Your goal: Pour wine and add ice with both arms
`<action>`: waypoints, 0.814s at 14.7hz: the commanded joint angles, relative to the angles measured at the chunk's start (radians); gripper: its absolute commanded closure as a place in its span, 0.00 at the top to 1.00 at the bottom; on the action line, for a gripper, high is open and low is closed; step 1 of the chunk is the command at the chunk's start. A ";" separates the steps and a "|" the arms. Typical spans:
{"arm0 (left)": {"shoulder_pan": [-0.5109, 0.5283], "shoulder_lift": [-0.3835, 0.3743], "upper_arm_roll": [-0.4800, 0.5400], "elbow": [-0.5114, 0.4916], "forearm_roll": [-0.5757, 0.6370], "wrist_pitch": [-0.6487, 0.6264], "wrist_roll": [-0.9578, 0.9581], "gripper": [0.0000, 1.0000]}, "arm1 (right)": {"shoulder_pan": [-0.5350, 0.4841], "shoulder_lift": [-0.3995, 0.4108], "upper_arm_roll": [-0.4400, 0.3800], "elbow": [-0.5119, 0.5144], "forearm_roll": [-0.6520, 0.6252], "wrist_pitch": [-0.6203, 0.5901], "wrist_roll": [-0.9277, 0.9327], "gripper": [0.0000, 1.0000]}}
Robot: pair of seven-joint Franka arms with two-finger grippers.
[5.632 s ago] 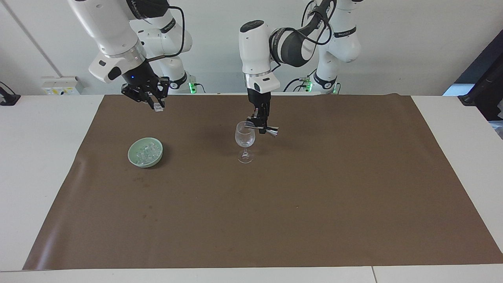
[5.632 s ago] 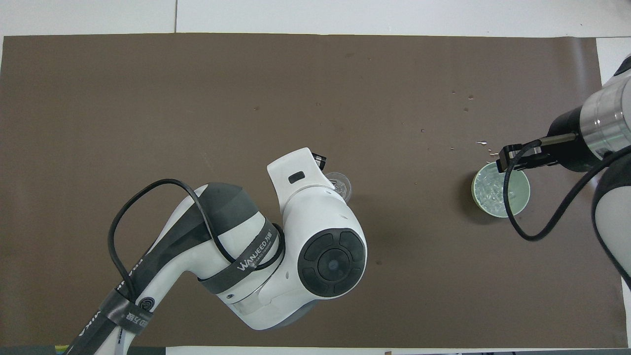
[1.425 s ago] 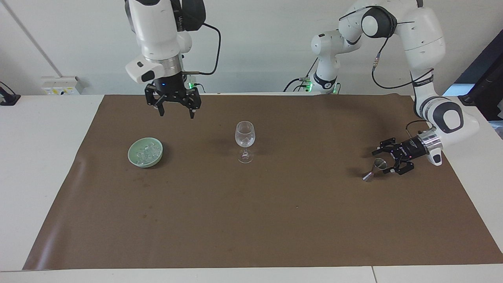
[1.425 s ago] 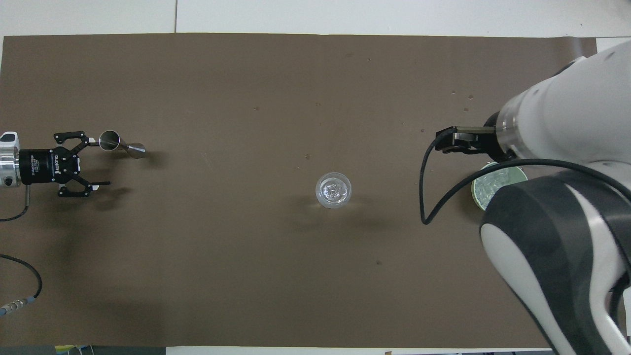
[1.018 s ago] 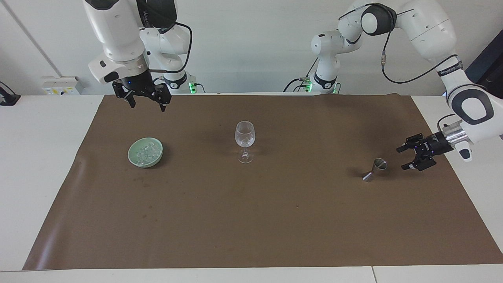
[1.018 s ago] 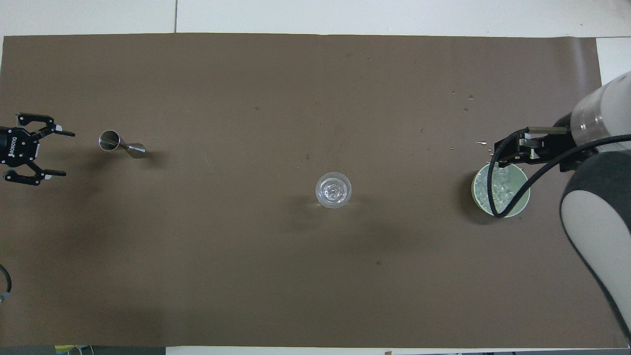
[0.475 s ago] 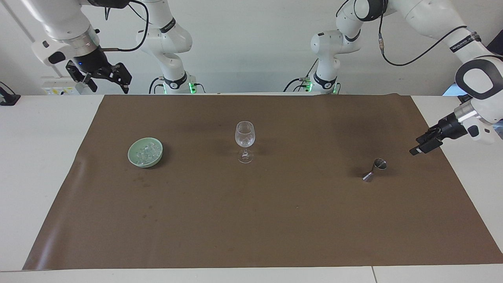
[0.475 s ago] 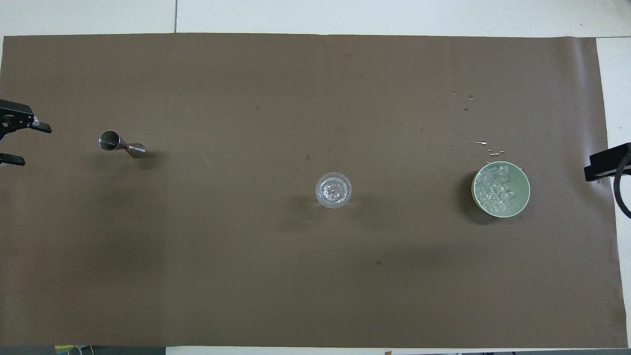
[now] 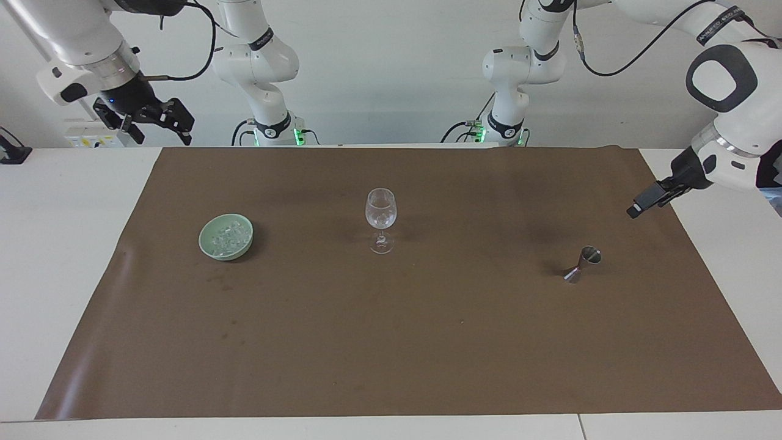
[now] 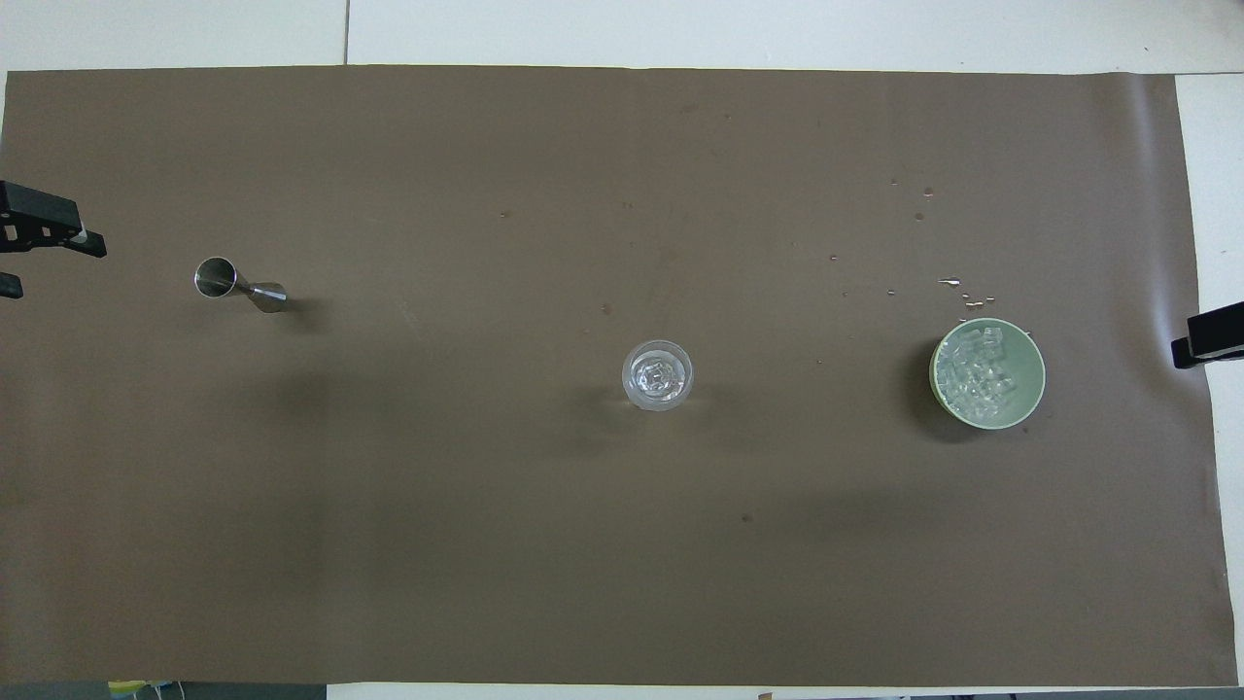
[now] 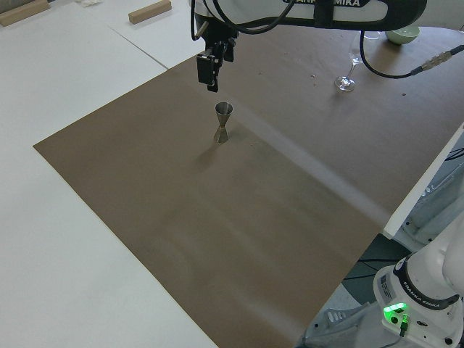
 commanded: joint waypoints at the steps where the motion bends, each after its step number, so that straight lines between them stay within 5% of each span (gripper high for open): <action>1: 0.079 -0.084 -0.171 -0.049 0.107 -0.011 0.035 1.00 | 0.008 -0.029 -0.012 -0.042 0.016 0.032 -0.017 1.00; 7: 0.117 -0.222 -0.273 -0.132 0.124 -0.077 0.033 1.00 | 0.008 -0.029 0.011 -0.042 0.016 0.039 -0.009 1.00; 12: 0.064 -0.236 -0.261 -0.126 0.126 -0.091 0.035 1.00 | 0.008 -0.029 0.012 -0.042 0.016 0.038 -0.009 1.00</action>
